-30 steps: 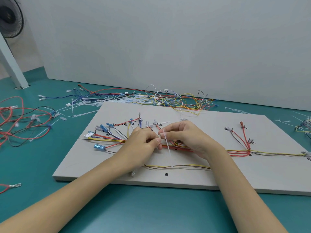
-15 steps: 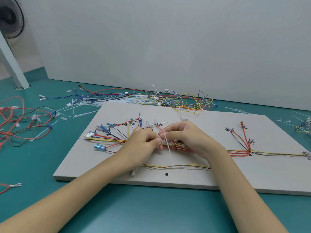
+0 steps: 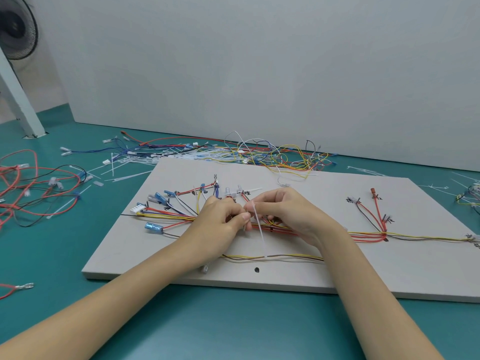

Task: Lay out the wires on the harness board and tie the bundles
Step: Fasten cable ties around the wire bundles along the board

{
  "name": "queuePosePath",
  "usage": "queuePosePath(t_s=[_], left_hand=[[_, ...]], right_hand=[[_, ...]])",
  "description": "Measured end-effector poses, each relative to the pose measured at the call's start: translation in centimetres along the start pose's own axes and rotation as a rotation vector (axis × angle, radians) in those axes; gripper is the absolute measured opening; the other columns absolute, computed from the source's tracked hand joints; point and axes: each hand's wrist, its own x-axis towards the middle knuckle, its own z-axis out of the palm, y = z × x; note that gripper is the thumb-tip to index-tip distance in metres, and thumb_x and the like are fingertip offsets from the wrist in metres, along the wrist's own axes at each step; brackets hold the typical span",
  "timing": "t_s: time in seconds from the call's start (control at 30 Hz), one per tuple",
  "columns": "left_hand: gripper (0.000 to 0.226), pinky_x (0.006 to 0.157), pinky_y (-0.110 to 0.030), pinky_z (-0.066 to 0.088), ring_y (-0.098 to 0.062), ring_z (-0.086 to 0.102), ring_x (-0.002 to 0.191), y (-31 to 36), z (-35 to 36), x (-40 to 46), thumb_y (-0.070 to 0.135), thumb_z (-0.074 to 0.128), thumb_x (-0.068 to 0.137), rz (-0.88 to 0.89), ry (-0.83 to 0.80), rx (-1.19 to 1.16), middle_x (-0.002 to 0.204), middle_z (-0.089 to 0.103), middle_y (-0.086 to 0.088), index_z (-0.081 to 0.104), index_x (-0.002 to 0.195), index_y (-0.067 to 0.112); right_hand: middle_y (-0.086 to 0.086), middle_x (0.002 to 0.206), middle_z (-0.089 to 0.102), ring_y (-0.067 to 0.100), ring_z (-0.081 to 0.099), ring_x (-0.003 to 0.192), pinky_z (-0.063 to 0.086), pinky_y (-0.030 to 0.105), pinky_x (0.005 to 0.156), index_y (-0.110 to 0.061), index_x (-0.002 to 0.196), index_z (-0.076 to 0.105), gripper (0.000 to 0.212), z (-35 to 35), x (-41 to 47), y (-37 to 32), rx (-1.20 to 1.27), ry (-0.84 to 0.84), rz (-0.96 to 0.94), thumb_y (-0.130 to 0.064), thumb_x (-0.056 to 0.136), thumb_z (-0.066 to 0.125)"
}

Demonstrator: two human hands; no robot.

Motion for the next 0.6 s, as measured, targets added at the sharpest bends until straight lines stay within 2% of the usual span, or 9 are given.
queuePosePath(t_s=[0.13, 0.2, 0.3, 0.37, 0.47, 0.6], left_hand=[[0.036, 0.078, -0.024, 0.026, -0.014, 0.039, 0.089, -0.23, 0.08, 0.02, 0.020, 0.054, 0.098, 0.005, 0.013, 0.006, 0.085, 0.062, 0.000, 0.059, 0.067, 0.039], [0.030, 0.078, -0.026, 0.026, -0.016, 0.042, 0.090, -0.41, 0.21, 0.04, 0.022, 0.056, 0.096, 0.014, 0.026, 0.031, 0.084, 0.062, 0.001, 0.063, 0.070, 0.035], [0.013, 0.070, -0.022, 0.037, -0.010, 0.054, 0.077, -0.65, 0.23, 0.15, 0.023, 0.068, 0.089, 0.035, 0.153, -0.052, 0.077, 0.066, 0.002, 0.073, 0.077, 0.019], [0.003, 0.064, -0.016, 0.043, -0.006, 0.059, 0.071, -0.60, 0.03, 0.13, 0.021, 0.074, 0.084, 0.029, 0.224, -0.171, 0.077, 0.068, 0.003, 0.074, 0.083, 0.018], [0.003, 0.064, -0.016, 0.048, -0.007, 0.065, 0.069, -0.67, -0.11, 0.12, 0.018, 0.075, 0.083, 0.026, 0.219, -0.243, 0.076, 0.072, 0.004, 0.077, 0.085, 0.020], [0.014, 0.064, -0.018, 0.050, -0.003, 0.065, 0.065, -0.64, -0.66, 0.42, 0.013, 0.078, 0.080, -0.012, 0.182, -0.287, 0.072, 0.074, 0.007, 0.075, 0.076, 0.027]], right_hand=[[0.010, 0.073, 0.061, 0.012, 0.049, 0.066, 0.040, 0.013, 0.058, -0.008, 0.080, 0.071, 0.007, 0.22, -0.04, -0.07, 0.005, -0.008, -0.011, -0.006, 0.086, 0.067], [0.013, 0.076, 0.063, 0.016, 0.051, 0.070, 0.042, 0.016, 0.062, -0.005, 0.083, 0.070, 0.005, 0.26, -0.09, -0.11, -0.002, -0.021, -0.010, -0.006, 0.087, 0.067], [0.009, 0.068, 0.059, 0.011, 0.046, 0.058, 0.036, 0.012, 0.053, -0.007, 0.080, 0.068, 0.009, 0.18, -0.12, -0.21, -0.026, 0.012, -0.028, -0.006, 0.089, 0.065], [0.010, 0.070, 0.056, 0.017, 0.041, 0.061, 0.034, 0.015, 0.052, -0.010, 0.080, 0.068, 0.011, 0.20, -0.06, -0.35, -0.038, 0.028, -0.046, -0.007, 0.090, 0.064], [0.013, 0.076, 0.054, 0.021, 0.036, 0.067, 0.032, 0.021, 0.053, -0.012, 0.082, 0.067, 0.012, 0.27, -0.02, -0.50, -0.058, 0.022, -0.074, -0.007, 0.091, 0.062], [0.010, 0.073, 0.053, 0.020, 0.035, 0.064, 0.030, 0.024, 0.053, -0.011, 0.084, 0.068, 0.011, 0.39, -0.05, -0.53, -0.085, 0.027, -0.088, -0.008, 0.092, 0.062]])
